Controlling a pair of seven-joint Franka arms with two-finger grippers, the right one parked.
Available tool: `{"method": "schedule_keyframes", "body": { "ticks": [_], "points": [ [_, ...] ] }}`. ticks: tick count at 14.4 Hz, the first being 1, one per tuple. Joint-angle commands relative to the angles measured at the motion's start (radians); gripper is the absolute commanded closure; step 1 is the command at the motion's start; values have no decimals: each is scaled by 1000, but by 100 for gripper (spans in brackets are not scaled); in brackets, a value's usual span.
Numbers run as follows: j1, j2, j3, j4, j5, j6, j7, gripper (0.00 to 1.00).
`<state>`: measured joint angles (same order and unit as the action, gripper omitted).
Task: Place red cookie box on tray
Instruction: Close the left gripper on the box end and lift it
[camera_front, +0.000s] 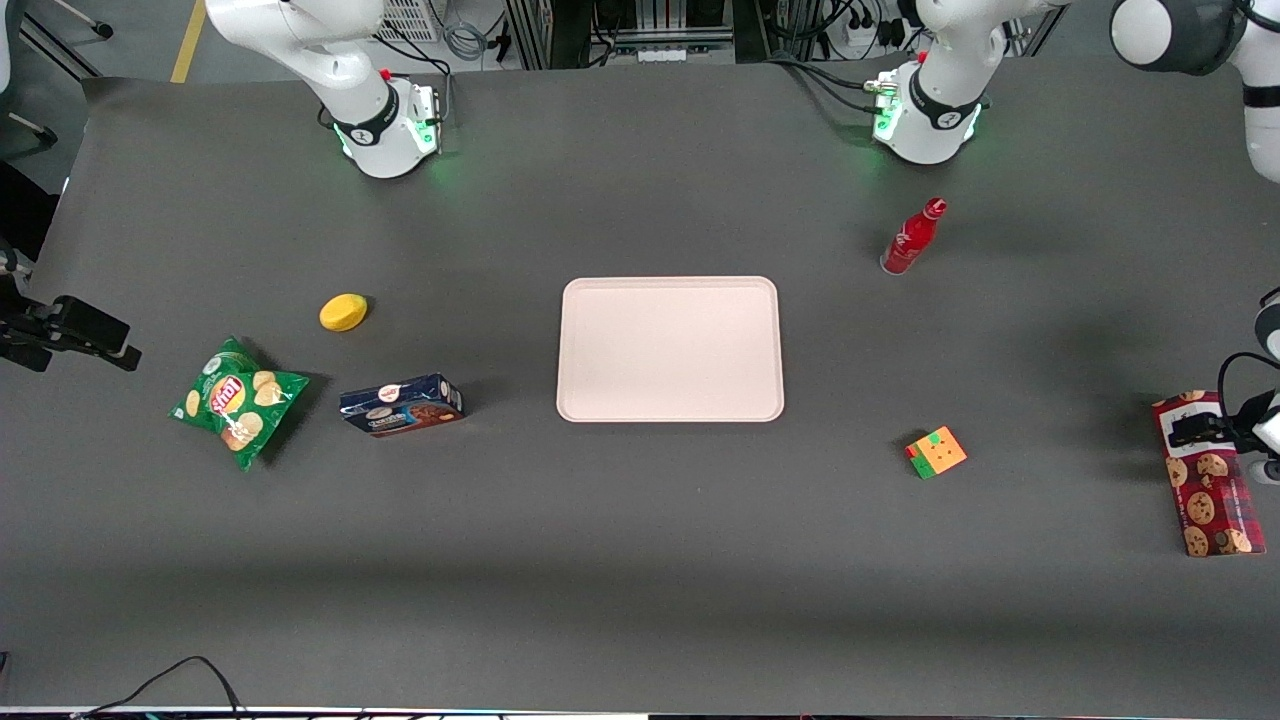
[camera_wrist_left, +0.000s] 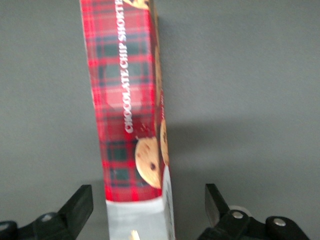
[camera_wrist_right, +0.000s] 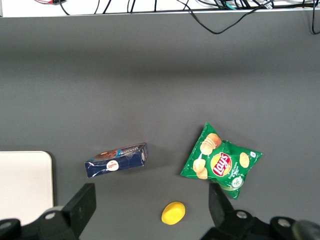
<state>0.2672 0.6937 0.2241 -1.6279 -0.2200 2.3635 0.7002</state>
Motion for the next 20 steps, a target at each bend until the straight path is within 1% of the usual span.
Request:
{"method": "schedule_keyframes", "body": {
  "ticks": [1, 5, 6, 8, 10, 11, 12, 14, 16, 17, 18, 20],
  "points": [
    [-2, 33, 6, 42, -21, 23, 28, 0],
    [-2, 76, 0, 100, -25, 22, 27, 0],
    [-2, 90, 0, 117, -25, 20, 27, 2],
    [-2, 98, 0, 129, -25, 22, 27, 27],
    [-6, 98, -5, 132, -24, -1, 18, 58],
    [-9, 98, -6, 132, -22, -4, 15, 70],
    [-12, 98, -6, 132, -21, -15, 13, 77],
    [-19, 96, -6, 155, -7, -56, 13, 95],
    [-32, 83, -6, 216, 21, -166, -1, 96],
    [-37, 54, -5, 236, 24, -241, -26, 95],
    [-43, 17, -5, 243, 45, -297, -53, 95],
    [-59, -64, -8, 244, 151, -345, -123, 94]
  ]
}}
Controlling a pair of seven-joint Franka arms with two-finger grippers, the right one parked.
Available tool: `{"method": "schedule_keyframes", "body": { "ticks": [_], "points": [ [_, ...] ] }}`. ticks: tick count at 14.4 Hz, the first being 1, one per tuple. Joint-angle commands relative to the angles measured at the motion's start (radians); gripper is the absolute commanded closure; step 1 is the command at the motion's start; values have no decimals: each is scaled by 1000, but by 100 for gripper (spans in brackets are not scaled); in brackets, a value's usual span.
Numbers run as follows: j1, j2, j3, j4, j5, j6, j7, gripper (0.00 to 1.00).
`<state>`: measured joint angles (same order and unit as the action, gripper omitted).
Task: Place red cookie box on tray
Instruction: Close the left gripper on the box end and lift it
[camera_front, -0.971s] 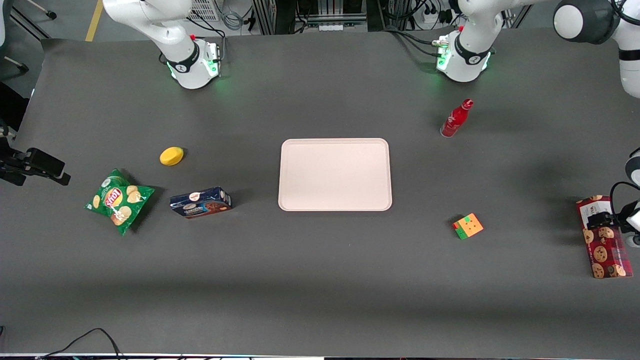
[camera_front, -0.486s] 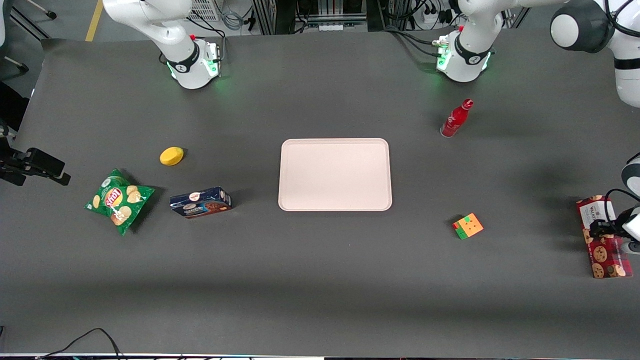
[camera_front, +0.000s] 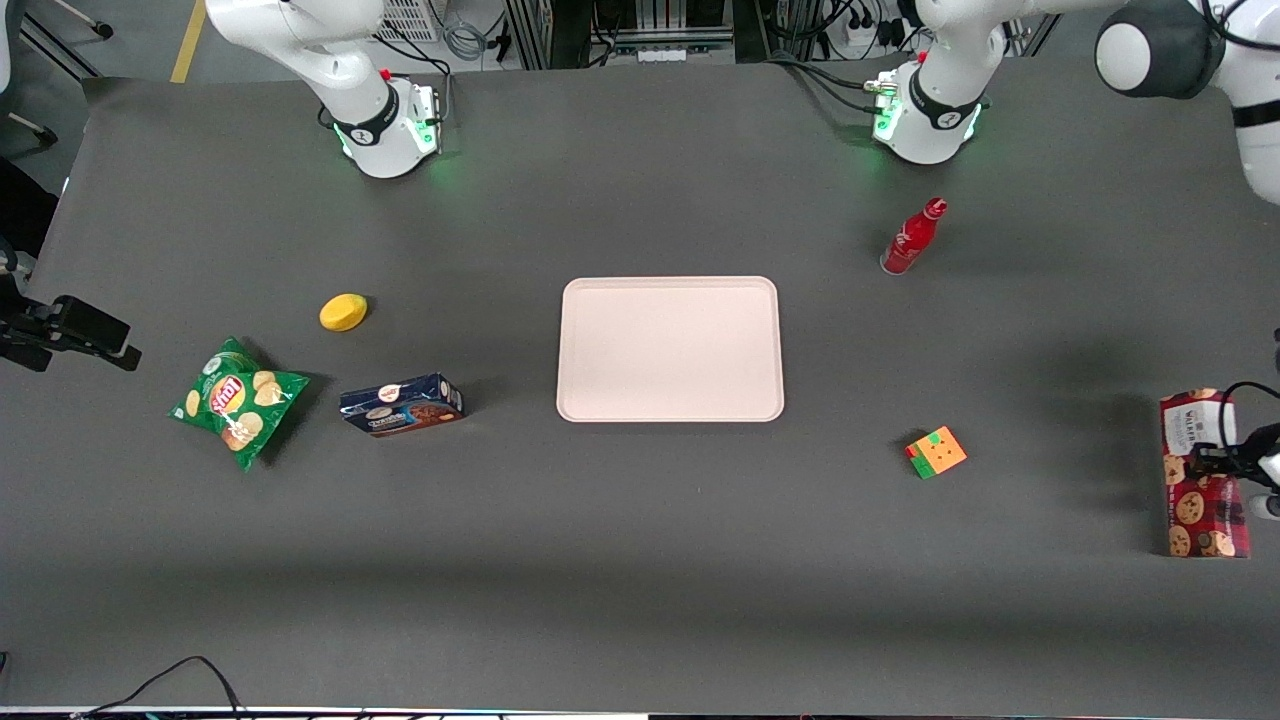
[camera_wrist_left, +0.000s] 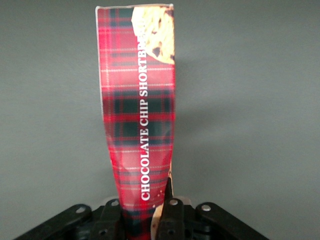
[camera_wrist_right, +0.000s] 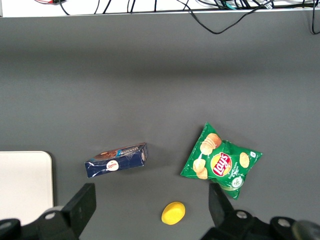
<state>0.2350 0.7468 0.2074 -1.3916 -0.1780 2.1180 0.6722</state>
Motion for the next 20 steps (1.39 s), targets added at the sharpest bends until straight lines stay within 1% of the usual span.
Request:
{"method": "schedule_keyframes", "body": {
  "ticks": [1, 3, 5, 6, 8, 9, 10, 12, 14, 18, 20],
  "points": [
    [-26, -159, 7, 8, 121, -152, -118, 93],
    [-29, -225, 3, 35, 124, -299, -141, 93],
    [-31, -257, 0, 123, 149, -459, -151, 93],
    [-31, -265, -2, 175, 156, -540, -160, 91],
    [-33, -286, -17, 252, 166, -683, -212, 89],
    [-39, -311, -60, 263, 192, -737, -274, 89],
    [-39, -348, -118, 261, 224, -775, -380, 89],
    [-37, -398, -254, 260, 265, -851, -585, 89],
    [-39, -421, -379, 256, 267, -891, -762, 89],
    [-40, -432, -661, 252, 267, -873, -1092, 88],
    [-43, -429, -797, 221, 291, -813, -1245, 88]
  ]
}}
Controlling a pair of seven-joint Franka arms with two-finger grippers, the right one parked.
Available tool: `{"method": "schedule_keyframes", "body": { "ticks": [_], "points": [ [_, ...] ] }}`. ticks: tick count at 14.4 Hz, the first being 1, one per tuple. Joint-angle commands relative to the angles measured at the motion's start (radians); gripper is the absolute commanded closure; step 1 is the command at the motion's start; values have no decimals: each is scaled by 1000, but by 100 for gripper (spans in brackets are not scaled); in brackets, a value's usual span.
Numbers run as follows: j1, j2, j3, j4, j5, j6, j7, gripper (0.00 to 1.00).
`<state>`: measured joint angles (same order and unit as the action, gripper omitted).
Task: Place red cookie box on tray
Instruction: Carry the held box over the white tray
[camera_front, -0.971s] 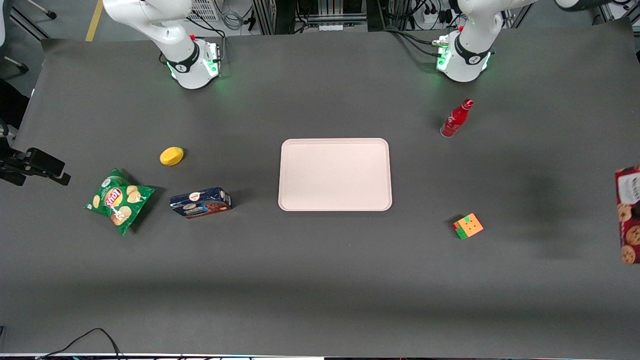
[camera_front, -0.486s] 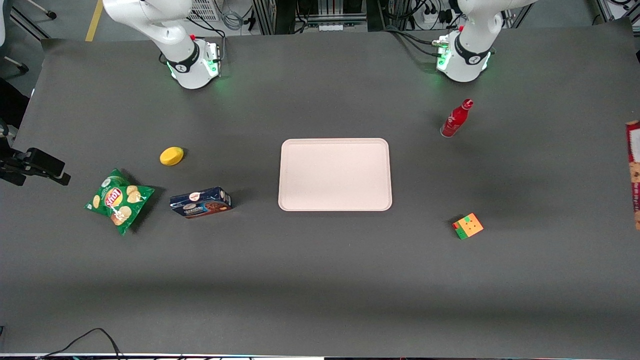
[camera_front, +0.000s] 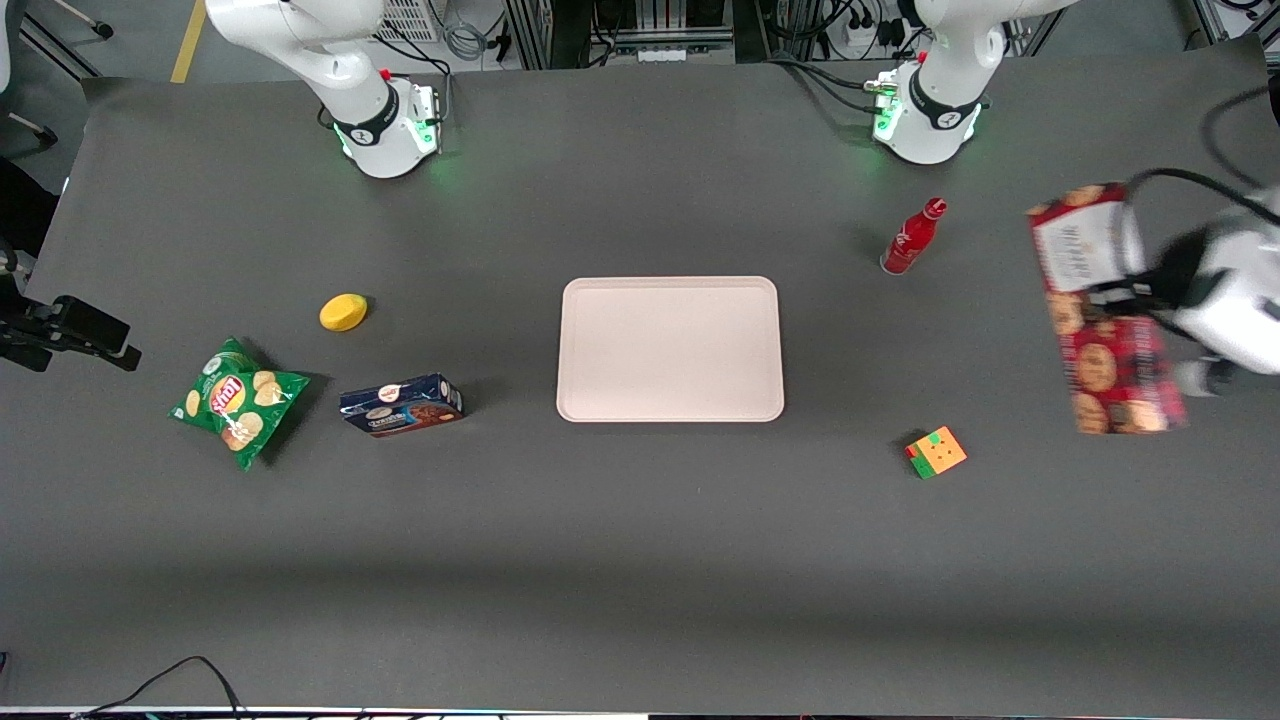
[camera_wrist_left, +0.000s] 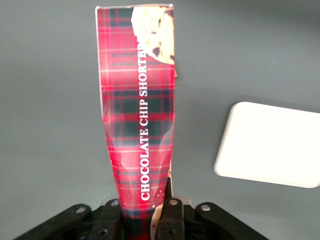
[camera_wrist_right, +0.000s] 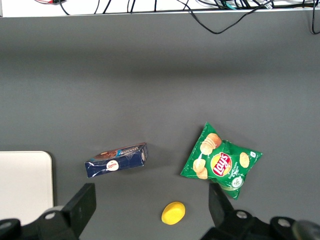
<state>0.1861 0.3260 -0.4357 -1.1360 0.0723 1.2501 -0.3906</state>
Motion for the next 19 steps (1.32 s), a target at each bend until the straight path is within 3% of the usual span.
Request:
{"method": "schedule_keyframes", "body": {
  "ticks": [1, 5, 8, 10, 12, 13, 16, 19],
  "points": [
    [6, -10, -219, -68, 64, 93, -239, 89],
    [-4, -10, -388, -229, 118, 268, -350, 91],
    [-22, -7, -489, -362, 207, 388, -418, 90],
    [-40, -13, -514, -497, 237, 507, -483, 89],
    [-54, -4, -541, -614, 377, 610, -574, 88],
    [-57, 5, -543, -663, 406, 668, -603, 89],
    [-56, 19, -540, -799, 435, 880, -654, 88],
    [-53, 76, -531, -841, 503, 934, -689, 88]
  ]
}}
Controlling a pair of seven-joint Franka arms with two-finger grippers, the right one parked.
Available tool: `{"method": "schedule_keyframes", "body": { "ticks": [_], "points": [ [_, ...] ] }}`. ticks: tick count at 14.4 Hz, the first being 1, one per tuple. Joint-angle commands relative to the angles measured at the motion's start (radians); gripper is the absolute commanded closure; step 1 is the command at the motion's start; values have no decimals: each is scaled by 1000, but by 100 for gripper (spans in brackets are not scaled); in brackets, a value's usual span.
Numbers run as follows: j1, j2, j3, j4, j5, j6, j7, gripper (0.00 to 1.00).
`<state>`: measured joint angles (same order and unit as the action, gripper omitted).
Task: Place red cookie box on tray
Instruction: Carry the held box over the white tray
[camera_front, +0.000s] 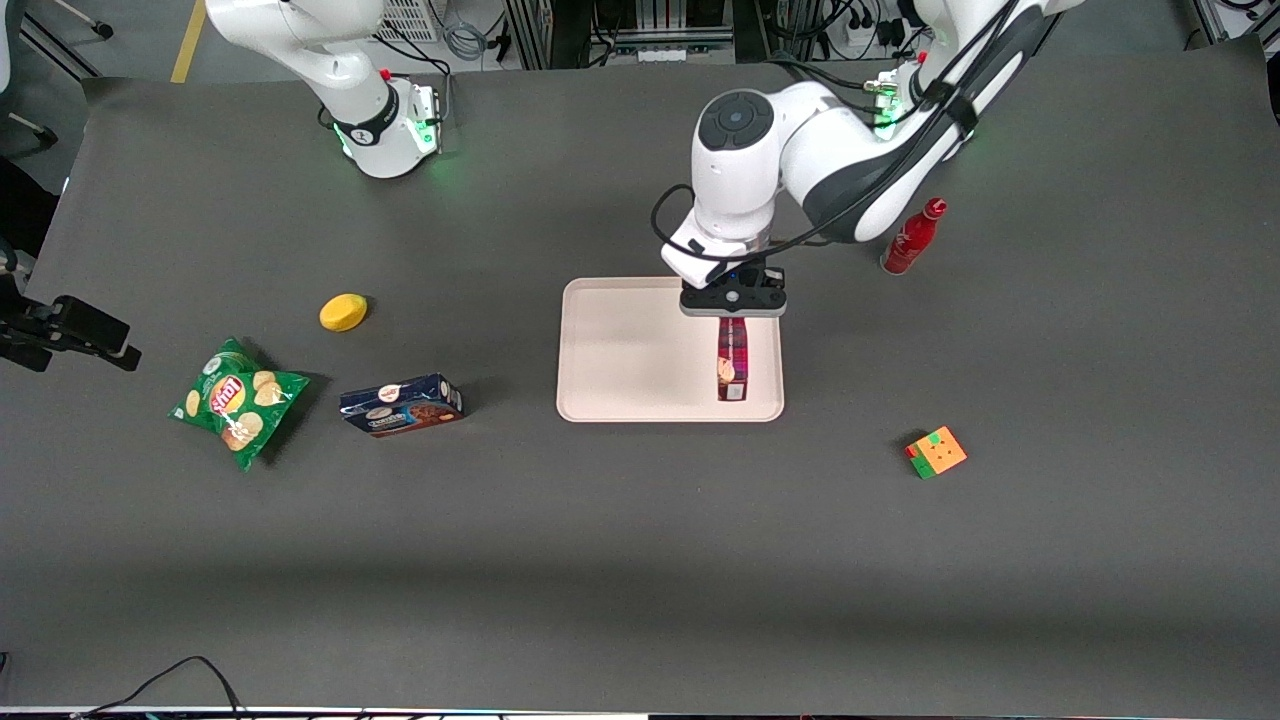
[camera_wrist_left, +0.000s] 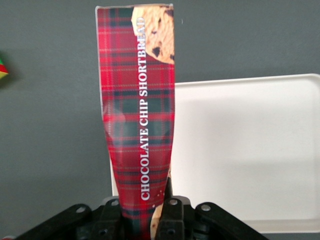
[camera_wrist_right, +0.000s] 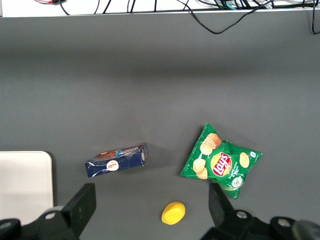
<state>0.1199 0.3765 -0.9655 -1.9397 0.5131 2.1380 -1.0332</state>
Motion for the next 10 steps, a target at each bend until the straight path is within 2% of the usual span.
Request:
{"method": "schedule_keyframes", "body": {
  "ticks": [1, 4, 10],
  "points": [
    [15, 53, 1, -38, 71, 48, -79, 85],
    [15, 122, 21, -36, 152, 52, -148, 86],
    [11, 188, 83, -90, 166, 192, -179, 86]
  ]
}}
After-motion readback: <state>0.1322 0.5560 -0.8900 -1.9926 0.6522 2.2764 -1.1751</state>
